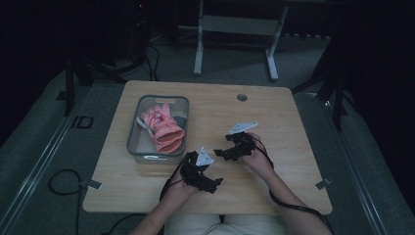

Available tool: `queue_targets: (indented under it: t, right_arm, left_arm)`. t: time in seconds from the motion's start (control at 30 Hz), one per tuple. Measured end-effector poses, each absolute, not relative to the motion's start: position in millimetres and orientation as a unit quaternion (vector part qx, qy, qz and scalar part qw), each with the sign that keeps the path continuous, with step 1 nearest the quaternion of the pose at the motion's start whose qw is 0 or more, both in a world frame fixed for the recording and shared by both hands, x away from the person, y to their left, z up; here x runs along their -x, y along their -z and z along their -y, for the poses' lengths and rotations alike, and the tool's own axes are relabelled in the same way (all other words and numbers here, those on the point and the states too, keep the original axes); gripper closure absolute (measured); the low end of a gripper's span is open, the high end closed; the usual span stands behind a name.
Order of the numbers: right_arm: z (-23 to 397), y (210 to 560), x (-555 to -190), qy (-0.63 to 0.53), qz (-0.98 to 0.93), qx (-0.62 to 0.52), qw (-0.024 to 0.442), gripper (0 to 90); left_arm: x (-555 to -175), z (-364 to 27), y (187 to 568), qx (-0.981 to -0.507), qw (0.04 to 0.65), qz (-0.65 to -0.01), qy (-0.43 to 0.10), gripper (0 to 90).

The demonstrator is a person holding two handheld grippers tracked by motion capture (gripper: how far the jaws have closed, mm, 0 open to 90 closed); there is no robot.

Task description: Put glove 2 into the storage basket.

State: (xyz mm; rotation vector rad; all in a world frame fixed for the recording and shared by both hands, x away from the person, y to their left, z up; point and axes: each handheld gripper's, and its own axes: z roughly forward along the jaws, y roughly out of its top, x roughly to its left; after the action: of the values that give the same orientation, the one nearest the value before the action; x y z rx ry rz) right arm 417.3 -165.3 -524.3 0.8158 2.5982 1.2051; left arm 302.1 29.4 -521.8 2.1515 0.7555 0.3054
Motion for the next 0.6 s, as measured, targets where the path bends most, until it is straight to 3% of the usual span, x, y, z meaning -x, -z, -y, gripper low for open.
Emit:
queue_targets:
  t: [0.6]
  right_arm:
    - [184,547,-404,-0.4,-0.867,-0.28,0.105,14.0]
  left_arm:
    - [-301,-27,545,-0.86,0.408,-0.288,-0.103,1.3]
